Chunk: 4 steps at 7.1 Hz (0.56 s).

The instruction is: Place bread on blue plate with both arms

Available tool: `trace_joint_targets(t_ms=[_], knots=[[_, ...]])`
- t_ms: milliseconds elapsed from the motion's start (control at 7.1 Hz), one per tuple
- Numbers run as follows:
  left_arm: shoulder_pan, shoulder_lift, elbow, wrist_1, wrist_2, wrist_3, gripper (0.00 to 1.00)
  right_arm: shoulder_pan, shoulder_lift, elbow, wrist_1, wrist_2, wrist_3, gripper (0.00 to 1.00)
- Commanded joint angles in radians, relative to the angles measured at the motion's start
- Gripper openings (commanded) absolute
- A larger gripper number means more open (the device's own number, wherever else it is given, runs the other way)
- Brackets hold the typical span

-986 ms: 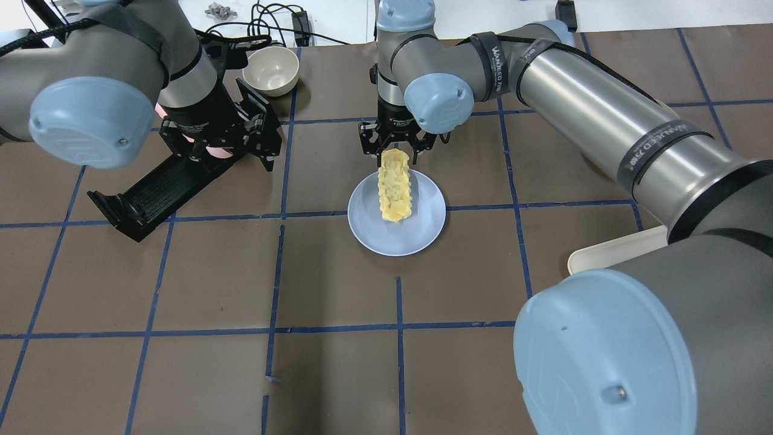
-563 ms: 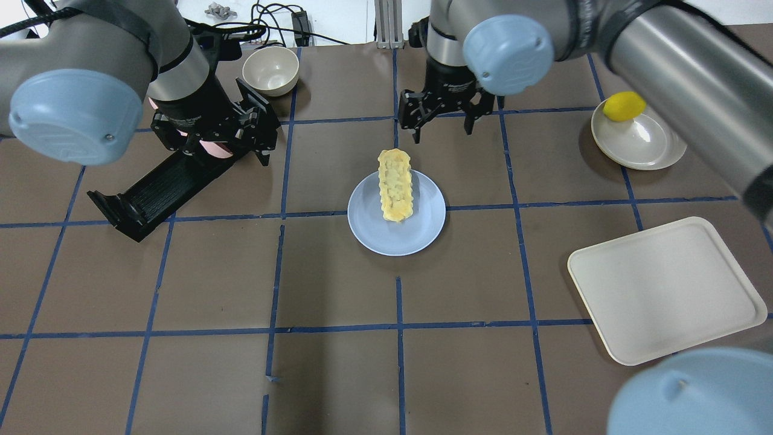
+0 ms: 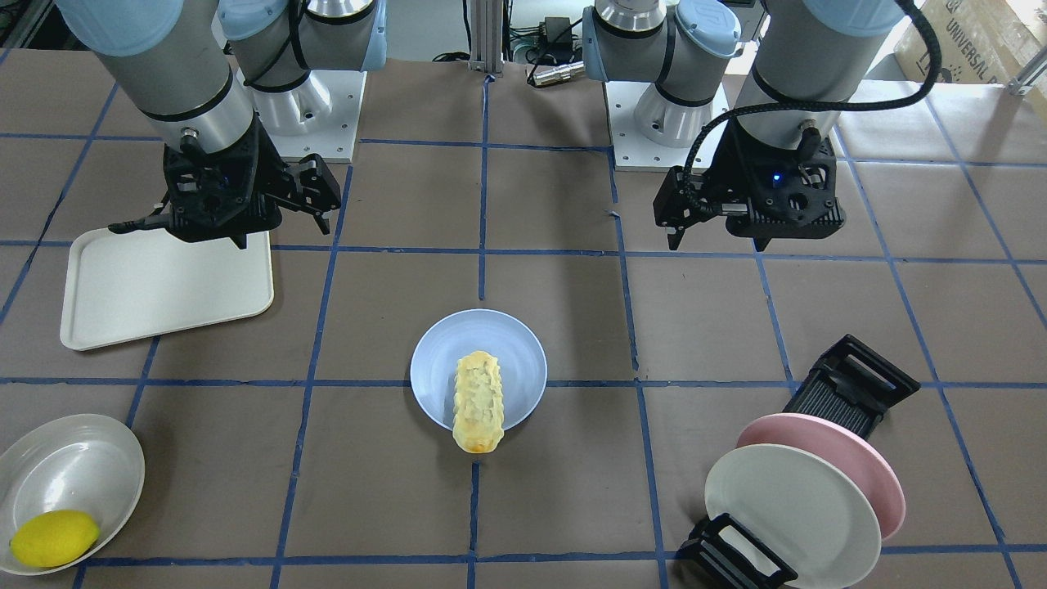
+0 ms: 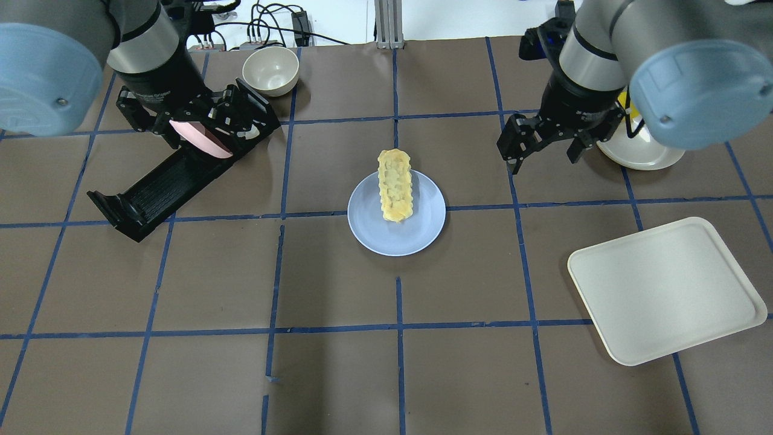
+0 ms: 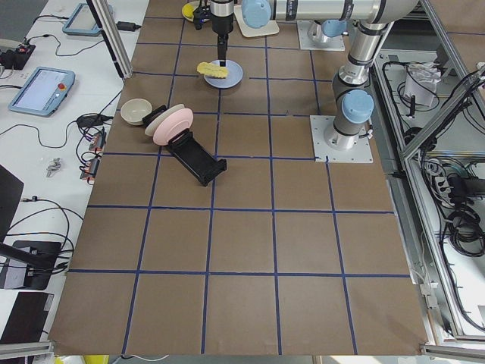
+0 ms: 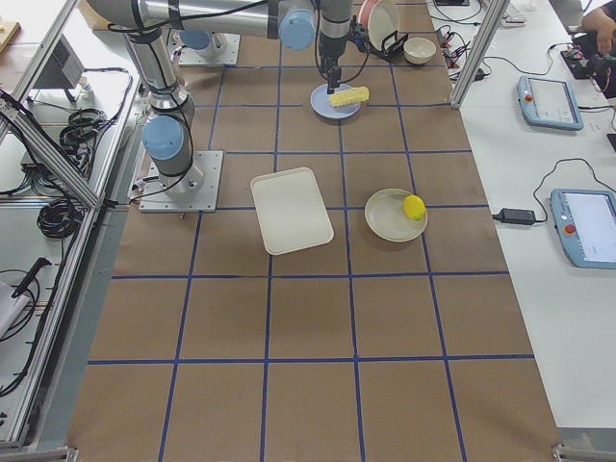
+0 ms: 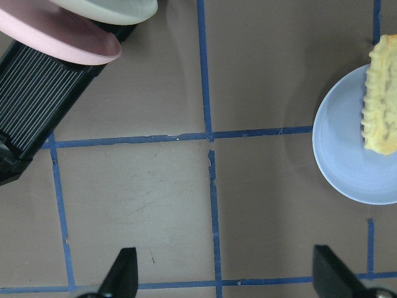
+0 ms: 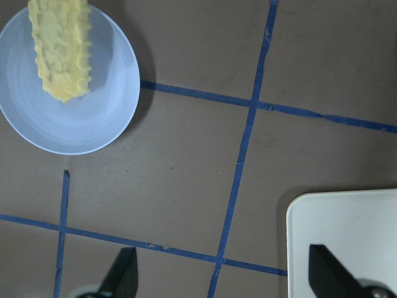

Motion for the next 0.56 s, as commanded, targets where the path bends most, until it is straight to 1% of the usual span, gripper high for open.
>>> trace_joint_targets(t_ms=[0, 423], knots=[[0.01, 0.03, -0.012, -0.007, -0.005, 0.001, 1.0, -0.009, -0.035, 0.064, -0.058, 0.007, 0.003, 0.97], [0.02, 0.006, 0.017, -0.023, -0.005, 0.001, 1.0, 0.0, -0.04, 0.061, -0.059, 0.007, 0.012, 0.98]])
